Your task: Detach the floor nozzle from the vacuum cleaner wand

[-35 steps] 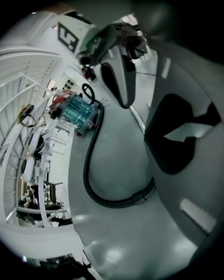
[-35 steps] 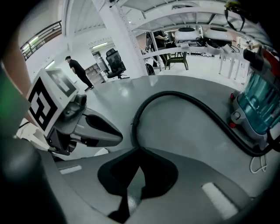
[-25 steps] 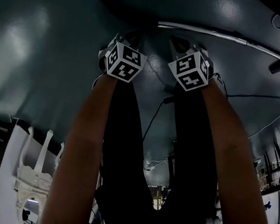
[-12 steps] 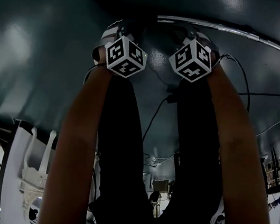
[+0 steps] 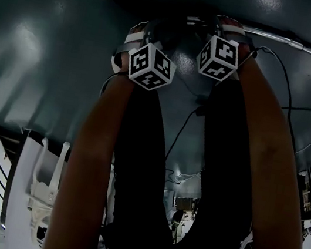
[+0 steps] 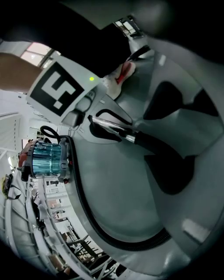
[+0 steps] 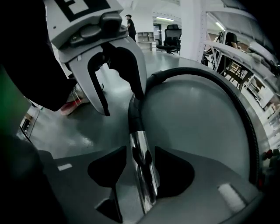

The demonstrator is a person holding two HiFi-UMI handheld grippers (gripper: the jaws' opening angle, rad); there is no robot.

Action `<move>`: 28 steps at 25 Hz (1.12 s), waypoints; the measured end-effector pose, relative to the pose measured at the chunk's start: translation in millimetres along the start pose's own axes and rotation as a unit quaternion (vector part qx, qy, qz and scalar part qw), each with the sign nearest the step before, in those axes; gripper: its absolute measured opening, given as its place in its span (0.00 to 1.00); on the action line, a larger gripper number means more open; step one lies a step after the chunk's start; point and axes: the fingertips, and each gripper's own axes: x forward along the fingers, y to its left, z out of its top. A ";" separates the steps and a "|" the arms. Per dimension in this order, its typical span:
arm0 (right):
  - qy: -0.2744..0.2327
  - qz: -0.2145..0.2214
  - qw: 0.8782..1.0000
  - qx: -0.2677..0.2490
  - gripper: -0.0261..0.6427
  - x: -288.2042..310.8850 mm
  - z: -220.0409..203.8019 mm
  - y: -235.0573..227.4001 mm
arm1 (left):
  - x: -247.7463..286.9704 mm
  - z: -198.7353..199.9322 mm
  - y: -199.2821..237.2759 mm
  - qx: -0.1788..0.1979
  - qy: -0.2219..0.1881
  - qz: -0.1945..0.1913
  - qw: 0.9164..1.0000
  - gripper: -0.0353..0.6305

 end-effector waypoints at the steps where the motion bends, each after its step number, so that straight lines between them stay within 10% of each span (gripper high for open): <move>1: 0.010 0.000 1.000 -0.010 0.33 4.3 -0.6 -0.4 | -2.3 -1.6 2.2 -0.004 -0.003 0.001 1.000 0.44; 6: 0.074 0.001 0.990 -0.118 0.30 18.8 -9.9 8.6 | -9.6 -10.5 -6.5 0.016 -0.010 -0.002 1.000 0.44; 13: 0.049 0.038 0.994 -0.088 0.28 -23.9 10.2 13.9 | -53.5 10.7 15.0 -0.012 -0.030 0.047 0.998 0.44; 20: 0.031 0.048 0.995 -0.085 0.26 -116.5 43.4 7.4 | -104.5 50.2 -5.3 0.217 0.014 -0.002 0.976 0.54; 23: 0.021 0.053 0.995 -0.077 0.26 -151.8 49.3 -1.6 | -107.0 61.2 1.5 0.259 0.080 -0.018 0.962 0.55; 25: 0.011 0.048 0.996 -0.073 0.26 -170.3 52.1 -7.9 | -113.3 68.4 3.8 0.283 0.123 -0.033 0.950 0.33; 28: -0.005 0.043 0.996 -0.076 0.27 -195.3 54.7 -7.9 | -132.7 82.9 -7.4 0.280 0.137 -0.073 0.947 0.28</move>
